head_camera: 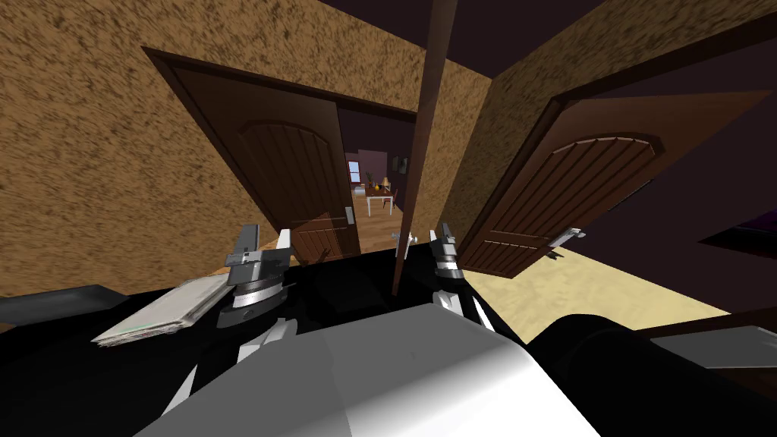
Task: Pull the door open
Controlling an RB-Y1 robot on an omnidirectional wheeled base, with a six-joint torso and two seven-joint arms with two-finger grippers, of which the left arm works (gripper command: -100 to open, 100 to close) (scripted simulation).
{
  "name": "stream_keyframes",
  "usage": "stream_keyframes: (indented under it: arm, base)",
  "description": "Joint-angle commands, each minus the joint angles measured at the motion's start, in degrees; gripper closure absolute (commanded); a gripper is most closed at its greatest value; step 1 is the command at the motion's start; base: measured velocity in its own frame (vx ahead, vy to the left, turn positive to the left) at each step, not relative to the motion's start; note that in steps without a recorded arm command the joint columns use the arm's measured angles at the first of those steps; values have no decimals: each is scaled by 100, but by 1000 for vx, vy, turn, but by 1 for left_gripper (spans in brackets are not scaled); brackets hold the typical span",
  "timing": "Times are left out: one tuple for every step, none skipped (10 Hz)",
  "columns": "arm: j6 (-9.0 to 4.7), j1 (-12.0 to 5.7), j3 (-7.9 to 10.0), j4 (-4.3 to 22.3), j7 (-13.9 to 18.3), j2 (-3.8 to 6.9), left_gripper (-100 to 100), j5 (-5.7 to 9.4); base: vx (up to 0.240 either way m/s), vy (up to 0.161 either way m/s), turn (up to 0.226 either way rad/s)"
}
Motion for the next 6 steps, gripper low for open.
stream_keyframes:
  arm:
    - [5, -160, 102, 259, -93, 24, -100, 52]
    - [8, -226, 145, 366, -131, 33, -100, 73]
    - [10, -293, 187, 474, -170, 42, -100, 94]
    - [13, -384, 246, 621, -223, 52, -100, 124]
    - [16, -480, 307, 776, -278, 62, -100, 155]
    - [19, -575, 368, 931, -333, 72, -100, 186]
  base:
    - [-35, -25, -78]
    - [88, 29, -121]
    - [98, 44, -51]
    - [89, 55, -54]
    - [82, 58, -89]
    - [79, 56, -87]
